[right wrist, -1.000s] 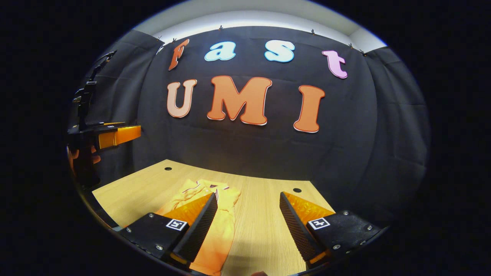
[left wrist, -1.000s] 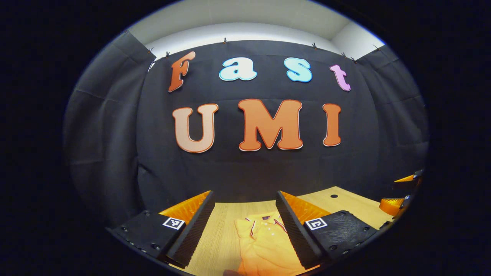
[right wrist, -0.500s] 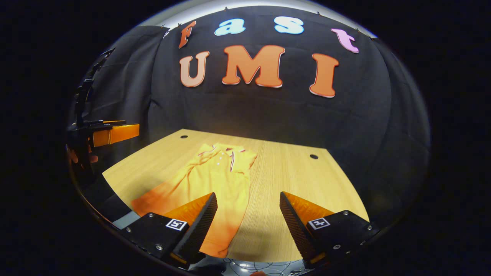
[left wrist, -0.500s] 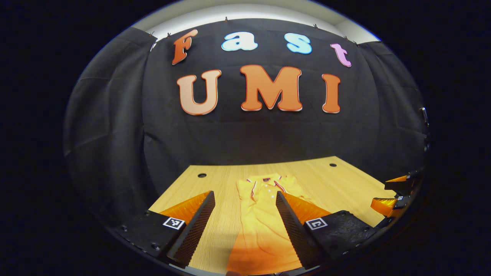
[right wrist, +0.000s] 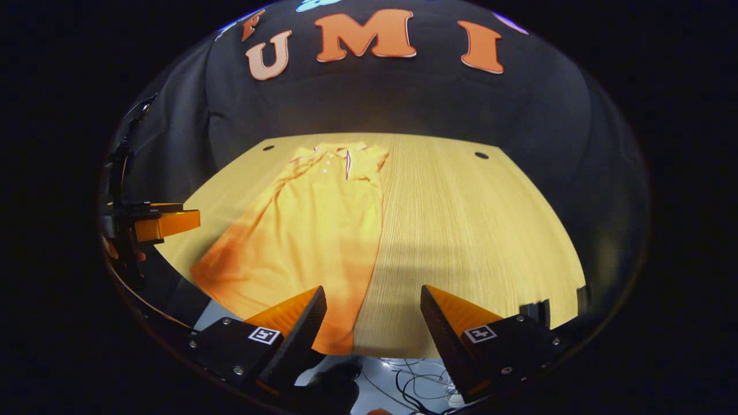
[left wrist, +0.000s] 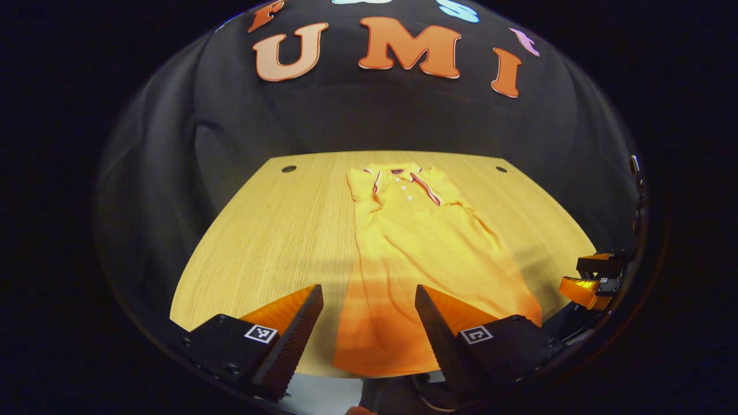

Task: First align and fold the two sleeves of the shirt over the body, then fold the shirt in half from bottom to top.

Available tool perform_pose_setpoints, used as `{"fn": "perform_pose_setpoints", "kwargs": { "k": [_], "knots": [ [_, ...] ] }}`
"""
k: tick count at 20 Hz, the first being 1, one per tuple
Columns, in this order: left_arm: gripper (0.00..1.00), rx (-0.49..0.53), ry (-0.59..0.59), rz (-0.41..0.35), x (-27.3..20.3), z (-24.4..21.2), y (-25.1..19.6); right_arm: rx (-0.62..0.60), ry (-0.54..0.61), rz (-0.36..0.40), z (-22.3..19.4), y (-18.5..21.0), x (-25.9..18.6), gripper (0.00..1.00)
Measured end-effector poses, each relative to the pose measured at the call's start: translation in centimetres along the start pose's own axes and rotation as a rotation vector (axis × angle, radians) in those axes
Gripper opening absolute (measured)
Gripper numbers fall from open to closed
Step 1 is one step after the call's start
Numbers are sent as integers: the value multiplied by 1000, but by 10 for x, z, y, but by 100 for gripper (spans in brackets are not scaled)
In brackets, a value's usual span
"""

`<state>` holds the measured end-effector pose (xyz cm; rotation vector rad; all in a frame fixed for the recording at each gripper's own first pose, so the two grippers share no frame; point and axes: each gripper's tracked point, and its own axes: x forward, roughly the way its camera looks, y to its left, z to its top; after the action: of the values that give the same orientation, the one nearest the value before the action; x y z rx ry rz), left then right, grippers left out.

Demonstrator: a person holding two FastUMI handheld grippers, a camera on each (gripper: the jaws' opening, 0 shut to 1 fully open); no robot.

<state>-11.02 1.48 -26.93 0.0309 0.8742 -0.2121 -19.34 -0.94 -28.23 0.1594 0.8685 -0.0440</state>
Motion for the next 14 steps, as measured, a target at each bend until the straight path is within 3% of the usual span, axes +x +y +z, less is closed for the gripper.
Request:
{"fn": "perform_pose_setpoints", "kwargs": {
  "k": [6, 14],
  "knots": [
    [99, 16, 190, -57, 7, -8, -2, -24, 143, 31, -9, 41, 5, 100],
    [99, 0, 421, -44, 15, -59, 2, 2, 295, 88, -36, 67, 21, 99]
  ]
}}
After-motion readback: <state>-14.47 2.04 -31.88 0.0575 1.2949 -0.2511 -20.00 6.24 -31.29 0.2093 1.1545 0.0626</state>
